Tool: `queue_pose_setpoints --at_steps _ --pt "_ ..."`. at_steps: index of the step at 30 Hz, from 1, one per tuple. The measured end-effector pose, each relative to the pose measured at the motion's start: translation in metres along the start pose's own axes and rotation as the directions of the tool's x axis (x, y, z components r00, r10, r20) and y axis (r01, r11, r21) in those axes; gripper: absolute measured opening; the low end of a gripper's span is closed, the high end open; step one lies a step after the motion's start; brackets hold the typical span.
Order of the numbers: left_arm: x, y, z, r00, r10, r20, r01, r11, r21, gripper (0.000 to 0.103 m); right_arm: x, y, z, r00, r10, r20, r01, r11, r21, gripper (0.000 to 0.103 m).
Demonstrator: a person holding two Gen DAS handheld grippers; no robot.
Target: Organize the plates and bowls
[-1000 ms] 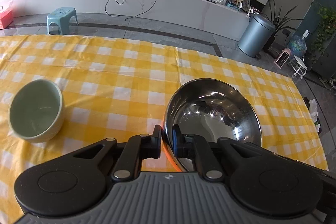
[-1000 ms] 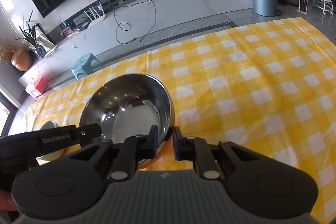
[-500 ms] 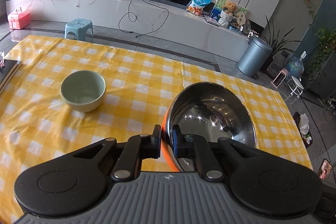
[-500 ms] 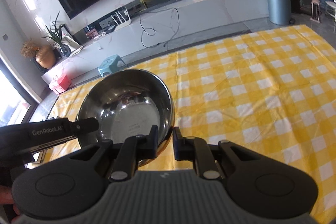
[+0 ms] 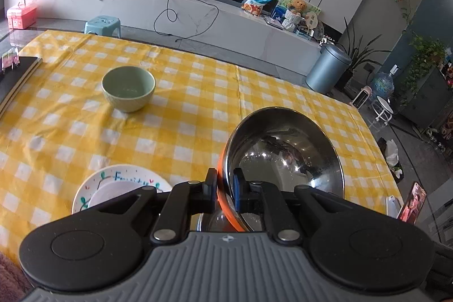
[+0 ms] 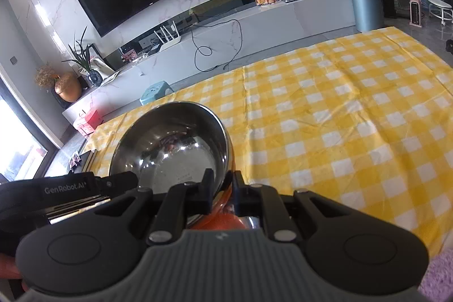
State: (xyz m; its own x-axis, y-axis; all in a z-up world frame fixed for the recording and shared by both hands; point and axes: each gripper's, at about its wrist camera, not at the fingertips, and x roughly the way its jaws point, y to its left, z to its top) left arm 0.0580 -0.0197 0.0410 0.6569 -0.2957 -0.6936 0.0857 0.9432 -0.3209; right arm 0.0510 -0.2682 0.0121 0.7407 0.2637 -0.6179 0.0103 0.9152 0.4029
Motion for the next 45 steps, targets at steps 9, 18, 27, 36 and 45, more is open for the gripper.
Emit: queue_pose_setpoints --at_steps 9,18,27,36,45 --pt "0.006 0.009 -0.021 0.998 0.002 -0.055 -0.004 1.000 -0.024 0.012 -0.001 -0.005 -0.018 0.998 -0.033 -0.048 0.034 0.999 0.015 0.010" --pt "0.013 0.009 -0.033 0.994 -0.009 -0.106 0.007 1.000 -0.022 0.013 0.002 -0.013 -0.026 0.995 -0.061 -0.079 0.063 0.998 0.024 0.010" --pt "0.018 0.007 -0.040 0.991 -0.009 -0.130 0.007 1.000 -0.018 0.015 0.009 -0.018 -0.028 0.992 -0.081 -0.095 0.084 0.996 0.025 0.008" --pt "0.024 0.007 -0.041 0.990 0.006 -0.138 -0.007 1.000 -0.006 0.016 0.018 -0.018 -0.031 0.990 -0.092 -0.107 0.094 0.995 0.020 0.008" --pt "0.025 0.007 -0.041 0.992 0.007 -0.124 -0.006 1.000 0.013 0.019 0.025 -0.020 -0.033 0.988 -0.095 -0.121 0.099 0.995 0.024 0.008"
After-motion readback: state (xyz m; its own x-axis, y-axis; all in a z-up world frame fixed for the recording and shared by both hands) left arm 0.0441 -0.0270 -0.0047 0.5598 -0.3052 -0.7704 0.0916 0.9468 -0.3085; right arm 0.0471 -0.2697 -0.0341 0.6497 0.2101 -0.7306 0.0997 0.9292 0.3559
